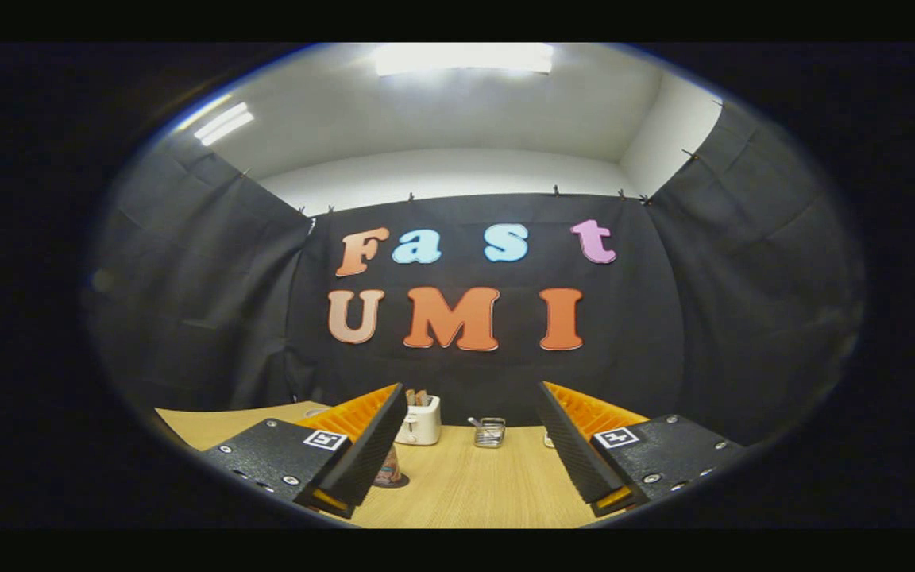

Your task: Take the bottle from table, then pour the juice into the cup, finally place the bottle on the coaster

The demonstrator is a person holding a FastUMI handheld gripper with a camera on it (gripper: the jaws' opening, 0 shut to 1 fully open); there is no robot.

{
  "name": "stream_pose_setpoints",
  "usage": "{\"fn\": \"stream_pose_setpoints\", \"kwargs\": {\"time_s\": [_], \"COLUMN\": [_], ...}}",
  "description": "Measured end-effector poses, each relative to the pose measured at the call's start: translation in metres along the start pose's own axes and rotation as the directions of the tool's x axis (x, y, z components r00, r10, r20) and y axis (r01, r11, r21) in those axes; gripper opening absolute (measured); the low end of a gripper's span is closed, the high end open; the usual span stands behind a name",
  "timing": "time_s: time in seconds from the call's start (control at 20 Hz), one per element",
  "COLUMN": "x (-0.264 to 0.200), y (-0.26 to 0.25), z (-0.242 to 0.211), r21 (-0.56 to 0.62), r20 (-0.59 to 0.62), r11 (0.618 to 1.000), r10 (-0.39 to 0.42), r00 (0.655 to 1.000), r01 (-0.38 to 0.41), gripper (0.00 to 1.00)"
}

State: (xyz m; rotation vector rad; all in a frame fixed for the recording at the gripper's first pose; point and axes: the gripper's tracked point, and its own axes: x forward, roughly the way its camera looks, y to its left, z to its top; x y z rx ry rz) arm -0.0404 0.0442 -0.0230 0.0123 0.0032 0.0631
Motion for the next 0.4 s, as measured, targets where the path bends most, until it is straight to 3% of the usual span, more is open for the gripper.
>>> {"fn": "stream_pose_setpoints", "kwargs": {"time_s": [0.4], "x": [0.014], "y": [0.017], "z": [-0.001], "r21": [-0.03], "r20": [0.02], "r11": [1.0], "r10": [0.0], "r00": [1.0], "r01": [0.0], "gripper": [0.97]}}
